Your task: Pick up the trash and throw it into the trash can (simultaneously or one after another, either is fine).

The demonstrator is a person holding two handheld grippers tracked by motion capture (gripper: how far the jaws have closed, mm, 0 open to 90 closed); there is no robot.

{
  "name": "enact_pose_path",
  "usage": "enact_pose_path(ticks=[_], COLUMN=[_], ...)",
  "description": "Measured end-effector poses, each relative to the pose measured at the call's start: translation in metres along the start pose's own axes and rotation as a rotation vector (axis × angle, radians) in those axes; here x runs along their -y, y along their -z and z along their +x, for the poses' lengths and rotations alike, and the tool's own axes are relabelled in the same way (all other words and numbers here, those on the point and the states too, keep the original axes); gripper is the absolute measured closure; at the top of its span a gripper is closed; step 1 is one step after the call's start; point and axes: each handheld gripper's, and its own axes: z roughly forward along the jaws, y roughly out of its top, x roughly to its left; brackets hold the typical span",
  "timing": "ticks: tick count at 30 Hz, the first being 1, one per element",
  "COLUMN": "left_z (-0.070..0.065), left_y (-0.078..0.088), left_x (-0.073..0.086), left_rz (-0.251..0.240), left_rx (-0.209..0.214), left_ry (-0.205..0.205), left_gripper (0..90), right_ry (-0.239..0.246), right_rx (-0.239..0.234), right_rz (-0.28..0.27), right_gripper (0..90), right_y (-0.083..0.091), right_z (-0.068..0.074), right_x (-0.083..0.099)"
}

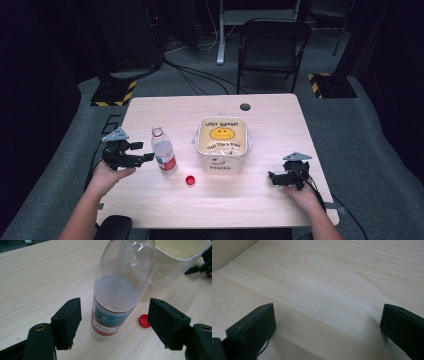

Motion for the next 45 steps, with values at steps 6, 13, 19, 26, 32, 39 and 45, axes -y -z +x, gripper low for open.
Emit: enact_pose_path(ticks=[6, 13, 19, 26, 32, 39, 45], left_z=[-0.001, 0.0, -0.002, -0.005, -0.005, -0.005, -0.005], left_y=[-0.003, -0.007, -0.013, -0.021, -0.029, -0.037, -0.043], left_x=[-0.003, -0.007, -0.009, -0.011, -0.013, -0.014, -0.015], left_rz=[-0.015, -0.019, -0.014, -0.008, -0.002, 0.008, 0.019], left_rx=[0.007, 0.016, 0.01, 0.015, 0.012, 0.005, 0.009], left_ry=[0.0, 0.006, -0.002, -0.006, -0.003, -0.001, 0.003], left_gripper=[19.3, 16.1, 14.9, 14.5, 14.4, 14.4, 14.5], right_ry=[0.0, 0.0, 0.001, 0.001, 0.001, 0.001, 0.001], right_rx=[0.0, 0.0, -0.001, -0.001, -0.001, -0.001, -0.001], right_rz=[0.0, 0.0, 0.0, 0.0, 0.0, 0.0, 0.0], right_gripper=[0.0, 0.0, 0.0, 0.0, 0.0, 0.0, 0.0], right_y=[0.0, 0.0, 0.0, 0.0, 0.0, 0.0, 0.0], right_z=[0.0, 0.0, 0.0, 0.0, 0.0, 0.0, 0.0], right_x=[0.0, 0.0, 0.0, 0.0, 0.0, 0.0, 0.0])
